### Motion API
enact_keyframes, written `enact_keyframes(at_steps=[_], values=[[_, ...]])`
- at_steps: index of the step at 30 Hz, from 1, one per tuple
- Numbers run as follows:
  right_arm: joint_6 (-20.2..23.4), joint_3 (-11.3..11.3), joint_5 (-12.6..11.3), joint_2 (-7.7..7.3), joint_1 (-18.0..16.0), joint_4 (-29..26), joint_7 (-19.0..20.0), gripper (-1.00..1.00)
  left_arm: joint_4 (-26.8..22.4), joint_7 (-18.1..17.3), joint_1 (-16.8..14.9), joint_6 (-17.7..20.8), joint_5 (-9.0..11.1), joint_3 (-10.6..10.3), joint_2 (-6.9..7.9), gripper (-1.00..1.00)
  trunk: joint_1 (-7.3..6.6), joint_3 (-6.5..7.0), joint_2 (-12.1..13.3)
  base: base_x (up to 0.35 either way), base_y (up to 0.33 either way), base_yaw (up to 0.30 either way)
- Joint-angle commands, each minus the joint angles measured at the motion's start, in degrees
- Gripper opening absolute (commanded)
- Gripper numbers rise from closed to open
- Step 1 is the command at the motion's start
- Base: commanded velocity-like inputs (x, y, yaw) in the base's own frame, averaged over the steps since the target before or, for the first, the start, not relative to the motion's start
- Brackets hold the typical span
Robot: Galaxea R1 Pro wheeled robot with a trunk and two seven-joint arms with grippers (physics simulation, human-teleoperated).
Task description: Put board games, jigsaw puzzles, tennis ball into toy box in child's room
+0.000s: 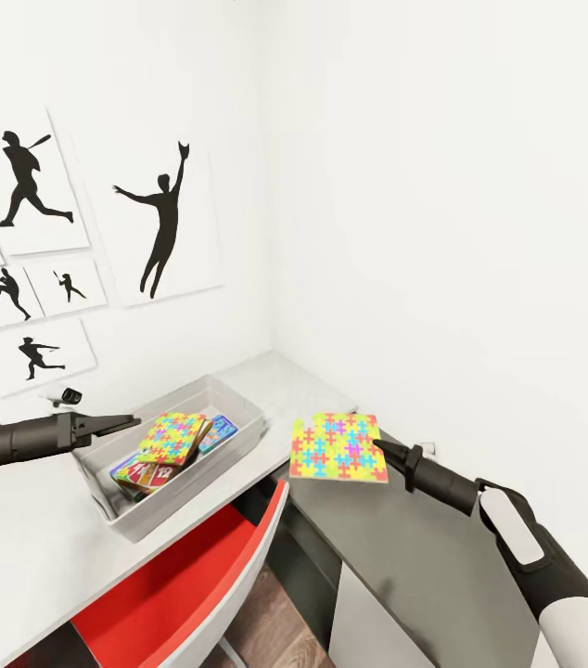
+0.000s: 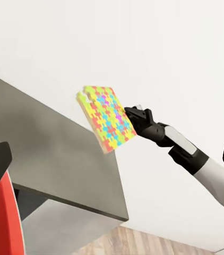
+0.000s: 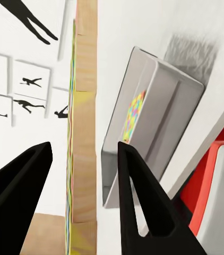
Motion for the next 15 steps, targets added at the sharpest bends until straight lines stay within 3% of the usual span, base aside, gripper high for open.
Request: enact_keyframes(at_steps=[1,15], values=[[0.23,-0.01,-0.06,-0.01,-0.05,0.0,0.14,-1.0,0.0,-0.23,-0.05,0.59,-0.04,-0.01,0.02,1.0,0.03,-0.11,-0.1,0.0,0.0,0.0],[-0.25,0.03,-0.1,0.12,-0.05,-0.04,0.36,-1.0,0.0,-0.23,-0.04,0.57,-0.1,0.03,0.1,1.0,0.03,-0.11,-0.1,0.0,0.0,0.016]])
